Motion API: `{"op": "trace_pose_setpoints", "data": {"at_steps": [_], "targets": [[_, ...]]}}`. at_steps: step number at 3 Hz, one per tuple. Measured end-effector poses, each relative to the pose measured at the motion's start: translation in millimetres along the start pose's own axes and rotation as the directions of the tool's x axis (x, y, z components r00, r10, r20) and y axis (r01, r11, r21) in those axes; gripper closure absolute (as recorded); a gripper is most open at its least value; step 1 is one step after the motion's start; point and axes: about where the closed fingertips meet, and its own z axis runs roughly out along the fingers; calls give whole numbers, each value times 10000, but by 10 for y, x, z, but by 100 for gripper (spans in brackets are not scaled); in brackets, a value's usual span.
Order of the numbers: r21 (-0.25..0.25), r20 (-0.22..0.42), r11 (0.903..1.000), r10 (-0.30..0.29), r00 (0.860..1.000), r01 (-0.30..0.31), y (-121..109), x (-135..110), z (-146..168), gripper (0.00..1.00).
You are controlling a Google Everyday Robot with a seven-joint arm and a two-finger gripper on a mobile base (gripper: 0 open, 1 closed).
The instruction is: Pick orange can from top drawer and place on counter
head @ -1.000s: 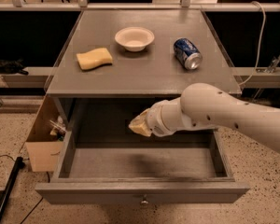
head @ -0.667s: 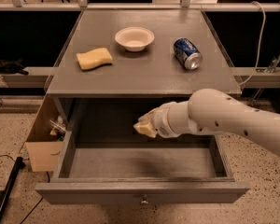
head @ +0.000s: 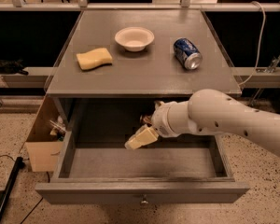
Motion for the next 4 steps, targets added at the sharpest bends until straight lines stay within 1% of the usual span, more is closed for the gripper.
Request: {"op": "trace_pose_setpoints", "data": {"at_steps": [1,2,3,4], "targets": [[454,-140,9920,1185,9929,-1178,-114,104,37,0],[1288,-88,9574,2616,9651,-2583,-252,379,-53,0],[1412,-116,9588,2505,9680,-2464,-317,395,-17,0],[1783,199,9583,2232,9746,-2231,-546,343,5,0]]}}
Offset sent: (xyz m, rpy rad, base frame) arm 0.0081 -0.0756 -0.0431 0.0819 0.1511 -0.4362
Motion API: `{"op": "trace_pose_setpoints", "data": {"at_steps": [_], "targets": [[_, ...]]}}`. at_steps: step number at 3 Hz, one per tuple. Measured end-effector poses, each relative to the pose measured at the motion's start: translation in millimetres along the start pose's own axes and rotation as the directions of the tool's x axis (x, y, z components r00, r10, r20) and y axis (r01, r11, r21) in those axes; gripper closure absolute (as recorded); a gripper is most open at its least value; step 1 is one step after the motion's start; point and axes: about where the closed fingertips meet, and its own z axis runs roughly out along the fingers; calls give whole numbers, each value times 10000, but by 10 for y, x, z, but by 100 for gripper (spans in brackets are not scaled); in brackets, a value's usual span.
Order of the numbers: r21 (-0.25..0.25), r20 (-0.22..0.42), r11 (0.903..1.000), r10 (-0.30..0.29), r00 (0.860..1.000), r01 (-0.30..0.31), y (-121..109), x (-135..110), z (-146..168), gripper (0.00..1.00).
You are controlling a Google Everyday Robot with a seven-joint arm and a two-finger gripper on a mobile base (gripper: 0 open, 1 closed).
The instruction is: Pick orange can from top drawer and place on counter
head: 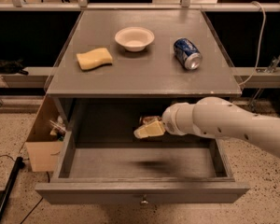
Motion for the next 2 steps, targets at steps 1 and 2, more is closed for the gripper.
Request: {"op": "trace_pose_setpoints", "data": {"at_steps": [1,2], "targets": [[614,391,9979,-215,9990,191,-318,-128,141,0],[614,391,9979,-215,9990,191,-318,-127,141,0]]}}
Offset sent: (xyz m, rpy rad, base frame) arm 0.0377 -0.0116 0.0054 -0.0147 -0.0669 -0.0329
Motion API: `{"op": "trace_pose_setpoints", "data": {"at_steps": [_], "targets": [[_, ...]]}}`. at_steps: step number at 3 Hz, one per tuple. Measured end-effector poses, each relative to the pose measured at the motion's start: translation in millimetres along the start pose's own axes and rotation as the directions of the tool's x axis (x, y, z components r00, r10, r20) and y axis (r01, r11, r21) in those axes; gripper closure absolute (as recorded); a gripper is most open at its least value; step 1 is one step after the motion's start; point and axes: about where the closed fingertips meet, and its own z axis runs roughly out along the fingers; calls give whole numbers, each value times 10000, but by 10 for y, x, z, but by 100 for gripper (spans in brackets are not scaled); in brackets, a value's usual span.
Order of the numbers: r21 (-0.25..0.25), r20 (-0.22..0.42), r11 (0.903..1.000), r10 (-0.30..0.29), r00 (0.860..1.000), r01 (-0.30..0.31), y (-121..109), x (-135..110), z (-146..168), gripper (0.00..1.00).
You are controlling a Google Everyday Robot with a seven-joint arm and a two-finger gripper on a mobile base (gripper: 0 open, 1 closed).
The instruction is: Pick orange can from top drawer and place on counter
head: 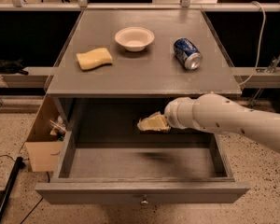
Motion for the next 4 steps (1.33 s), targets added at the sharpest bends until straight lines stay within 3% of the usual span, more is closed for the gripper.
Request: {"op": "trace_pose_setpoints", "data": {"at_steps": [2,4], "targets": [[-3,-267,9991,425,9987,-426,66,172,-20,0],[-348,-661,9991,217,9976,-241,238,389,-32,0]]}}
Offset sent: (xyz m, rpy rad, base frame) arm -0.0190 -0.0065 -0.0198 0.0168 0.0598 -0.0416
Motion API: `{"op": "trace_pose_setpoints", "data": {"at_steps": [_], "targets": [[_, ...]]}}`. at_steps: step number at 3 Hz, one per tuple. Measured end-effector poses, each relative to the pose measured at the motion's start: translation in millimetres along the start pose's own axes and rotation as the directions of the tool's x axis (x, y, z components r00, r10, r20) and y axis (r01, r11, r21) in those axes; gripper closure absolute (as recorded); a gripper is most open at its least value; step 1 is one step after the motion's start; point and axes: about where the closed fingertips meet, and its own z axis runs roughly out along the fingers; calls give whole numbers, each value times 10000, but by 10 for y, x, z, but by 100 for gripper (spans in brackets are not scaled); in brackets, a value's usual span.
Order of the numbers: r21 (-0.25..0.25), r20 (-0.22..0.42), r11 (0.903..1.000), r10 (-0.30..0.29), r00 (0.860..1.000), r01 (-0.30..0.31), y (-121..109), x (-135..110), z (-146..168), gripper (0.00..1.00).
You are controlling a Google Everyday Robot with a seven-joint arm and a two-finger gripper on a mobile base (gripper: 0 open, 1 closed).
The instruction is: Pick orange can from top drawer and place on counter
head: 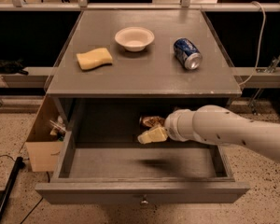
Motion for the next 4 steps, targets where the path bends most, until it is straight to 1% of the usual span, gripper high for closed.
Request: {"op": "trace_pose_setpoints", "data": {"at_steps": [1,2,3,4], "targets": [[69,-192,10000,50,9998,-49,-18,116,-6,0],[295,-440,9991,333,9985,-320,-163,210,42,0],[295,-440,9991,333,9985,-320,-163,210,42,0],[492,-354,9988,51,9994,-34,-156,145,122,0]]}}
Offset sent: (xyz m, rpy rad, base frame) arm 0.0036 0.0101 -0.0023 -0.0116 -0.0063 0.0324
